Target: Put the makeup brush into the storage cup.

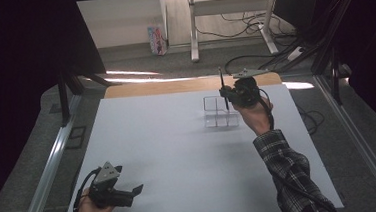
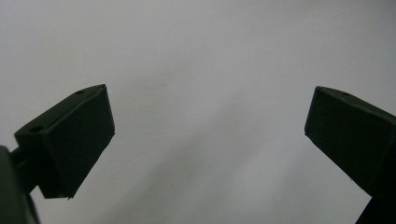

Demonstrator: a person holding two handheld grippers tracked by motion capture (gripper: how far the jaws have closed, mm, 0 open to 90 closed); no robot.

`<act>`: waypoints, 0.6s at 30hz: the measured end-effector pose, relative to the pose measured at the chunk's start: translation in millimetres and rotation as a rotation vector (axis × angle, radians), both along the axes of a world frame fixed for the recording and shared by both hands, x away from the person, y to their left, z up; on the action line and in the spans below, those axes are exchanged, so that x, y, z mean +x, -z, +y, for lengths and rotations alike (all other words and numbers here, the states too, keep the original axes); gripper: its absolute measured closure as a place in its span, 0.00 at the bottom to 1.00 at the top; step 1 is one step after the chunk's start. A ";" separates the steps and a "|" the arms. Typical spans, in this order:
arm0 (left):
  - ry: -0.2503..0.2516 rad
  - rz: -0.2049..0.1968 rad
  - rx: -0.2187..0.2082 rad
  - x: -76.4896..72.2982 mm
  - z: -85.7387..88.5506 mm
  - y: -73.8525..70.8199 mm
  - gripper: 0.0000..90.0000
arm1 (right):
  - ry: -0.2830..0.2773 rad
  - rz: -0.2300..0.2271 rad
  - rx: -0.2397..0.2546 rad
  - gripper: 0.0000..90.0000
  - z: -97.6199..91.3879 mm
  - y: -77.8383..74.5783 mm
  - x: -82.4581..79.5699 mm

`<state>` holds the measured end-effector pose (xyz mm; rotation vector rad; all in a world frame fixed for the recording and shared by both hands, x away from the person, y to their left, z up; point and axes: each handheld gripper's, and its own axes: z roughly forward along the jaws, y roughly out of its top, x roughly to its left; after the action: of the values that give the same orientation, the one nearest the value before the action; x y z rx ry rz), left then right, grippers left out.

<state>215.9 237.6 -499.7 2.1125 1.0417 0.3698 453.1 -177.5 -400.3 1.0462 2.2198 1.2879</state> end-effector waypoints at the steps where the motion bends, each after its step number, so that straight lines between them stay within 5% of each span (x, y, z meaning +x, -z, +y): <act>1: 0.000 0.000 0.000 0.0 0.0 0.1 0.02 | 0.003 -0.001 0.001 0.92 1.1 0.5 2.0; 18: 0.001 -0.006 0.015 -0.6 -0.2 -0.1 0.03 | 0.030 -0.005 -0.001 0.92 10.4 6.6 22.4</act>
<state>215.4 237.4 -499.6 2.1240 1.0379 0.3840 475.4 -167.1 -406.9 1.0707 2.1920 1.2751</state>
